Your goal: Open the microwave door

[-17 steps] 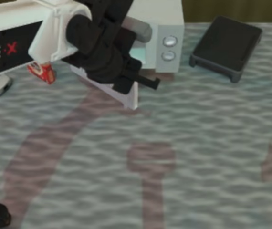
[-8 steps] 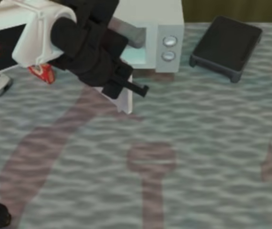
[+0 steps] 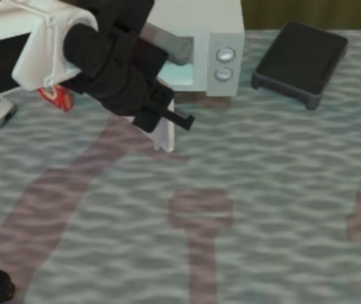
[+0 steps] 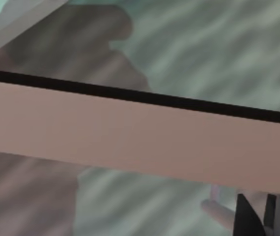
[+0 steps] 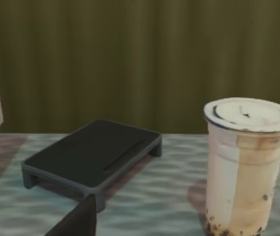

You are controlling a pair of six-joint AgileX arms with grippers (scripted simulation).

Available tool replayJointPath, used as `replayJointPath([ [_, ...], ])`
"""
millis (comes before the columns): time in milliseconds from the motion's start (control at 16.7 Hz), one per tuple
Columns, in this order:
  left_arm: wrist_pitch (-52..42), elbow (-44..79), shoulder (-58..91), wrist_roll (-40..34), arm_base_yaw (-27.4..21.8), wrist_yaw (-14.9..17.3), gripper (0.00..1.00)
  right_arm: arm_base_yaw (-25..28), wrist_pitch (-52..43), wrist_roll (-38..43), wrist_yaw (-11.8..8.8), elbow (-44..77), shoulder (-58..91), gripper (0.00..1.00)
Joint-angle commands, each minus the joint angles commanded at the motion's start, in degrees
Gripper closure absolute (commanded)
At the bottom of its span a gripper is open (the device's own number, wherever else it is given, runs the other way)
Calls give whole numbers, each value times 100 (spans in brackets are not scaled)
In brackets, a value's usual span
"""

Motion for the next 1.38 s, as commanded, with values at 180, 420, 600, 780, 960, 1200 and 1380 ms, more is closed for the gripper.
replayJointPath([
  [180, 0, 0, 0, 0, 0, 0, 100, 0, 0, 0, 0, 0, 0, 0],
  [420, 0, 0, 0, 0, 0, 0, 100, 0, 0, 0, 0, 0, 0, 0],
  [600, 0, 0, 0, 0, 0, 0, 100, 0, 0, 0, 0, 0, 0, 0],
  [780, 0, 0, 0, 0, 0, 0, 100, 0, 0, 0, 0, 0, 0, 0],
  [960, 0, 0, 0, 0, 0, 0, 100, 0, 0, 0, 0, 0, 0, 0],
  [1200, -1, -9, -4, -2, -24, 47, 100, 0, 0, 0, 0, 0, 0, 0],
  [1380, -21, -127, -104, 295, 91, 196, 100, 0, 0, 0, 0, 0, 0, 0],
])
